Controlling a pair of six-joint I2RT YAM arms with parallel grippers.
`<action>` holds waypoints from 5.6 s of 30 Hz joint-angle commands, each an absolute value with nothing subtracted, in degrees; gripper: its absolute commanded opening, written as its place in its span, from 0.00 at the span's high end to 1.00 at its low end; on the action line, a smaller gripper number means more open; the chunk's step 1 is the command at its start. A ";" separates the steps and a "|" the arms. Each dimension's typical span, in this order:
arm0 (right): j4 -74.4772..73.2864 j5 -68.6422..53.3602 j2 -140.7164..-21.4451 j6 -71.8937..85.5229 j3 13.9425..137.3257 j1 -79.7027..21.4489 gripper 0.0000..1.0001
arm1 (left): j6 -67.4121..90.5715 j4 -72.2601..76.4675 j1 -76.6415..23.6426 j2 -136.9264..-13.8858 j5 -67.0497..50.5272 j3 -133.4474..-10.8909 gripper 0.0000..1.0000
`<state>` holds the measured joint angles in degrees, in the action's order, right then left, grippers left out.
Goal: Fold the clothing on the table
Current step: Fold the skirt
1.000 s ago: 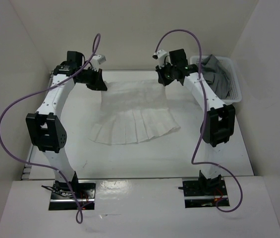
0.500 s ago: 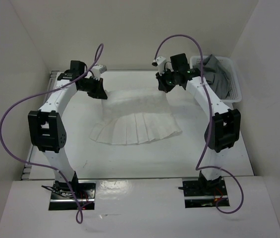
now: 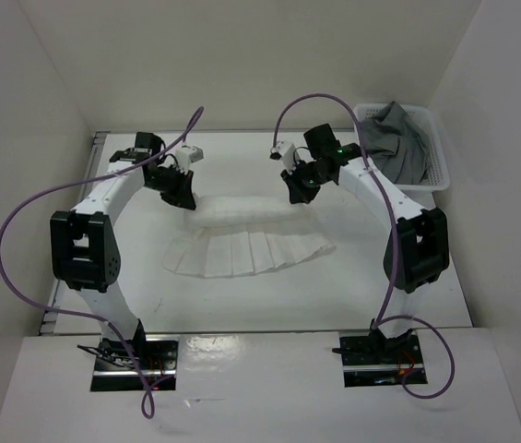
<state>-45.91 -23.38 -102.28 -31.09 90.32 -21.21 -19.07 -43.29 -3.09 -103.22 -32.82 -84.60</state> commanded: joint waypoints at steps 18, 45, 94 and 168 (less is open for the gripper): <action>-38.59 -5.63 -99.92 -25.84 97.38 -20.04 1.00 | -14.77 -34.63 -0.44 -96.94 -13.27 -94.74 1.00; -44.73 -9.65 -95.81 -29.61 92.37 -20.65 1.00 | -19.86 -30.40 -2.90 -94.14 -9.93 -82.63 1.00; -58.61 -16.76 -79.11 -32.96 94.92 -24.96 1.00 | -18.45 -44.64 -3.96 -65.32 -13.09 -84.38 1.00; -43.25 -14.25 -81.80 -28.57 76.03 -13.54 1.00 | -21.71 -42.02 1.05 -68.96 -23.56 -66.35 1.00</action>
